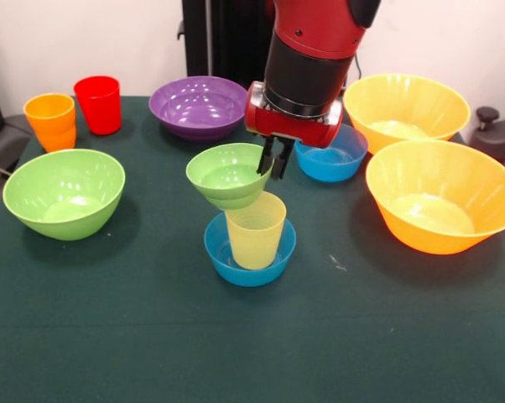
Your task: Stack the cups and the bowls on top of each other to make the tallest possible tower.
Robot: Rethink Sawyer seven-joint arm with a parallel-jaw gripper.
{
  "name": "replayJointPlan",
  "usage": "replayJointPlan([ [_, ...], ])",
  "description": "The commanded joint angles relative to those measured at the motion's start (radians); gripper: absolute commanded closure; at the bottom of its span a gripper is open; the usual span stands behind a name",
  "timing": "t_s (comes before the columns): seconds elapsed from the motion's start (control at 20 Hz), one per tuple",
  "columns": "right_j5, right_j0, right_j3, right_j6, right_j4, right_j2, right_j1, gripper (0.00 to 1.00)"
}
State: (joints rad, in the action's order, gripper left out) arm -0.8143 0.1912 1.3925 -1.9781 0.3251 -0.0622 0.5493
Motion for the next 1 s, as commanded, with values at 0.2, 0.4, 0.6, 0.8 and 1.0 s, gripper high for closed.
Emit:
replayJointPlan([
  [0.2,0.068,-0.023,0.056,-0.14,-0.043,-0.021,-0.033,1.0],
  [0.4,0.076,-0.027,0.057,-0.15,-0.05,-0.016,-0.04,1.0],
  [0.6,0.089,-0.022,0.062,-0.149,-0.065,-0.02,-0.044,1.0],
  [0.8,0.083,-0.029,0.062,-0.153,-0.076,-0.014,-0.044,1.0],
  [1.0,0.078,-0.039,0.062,-0.163,-0.088,-0.009,-0.046,1.0],
])
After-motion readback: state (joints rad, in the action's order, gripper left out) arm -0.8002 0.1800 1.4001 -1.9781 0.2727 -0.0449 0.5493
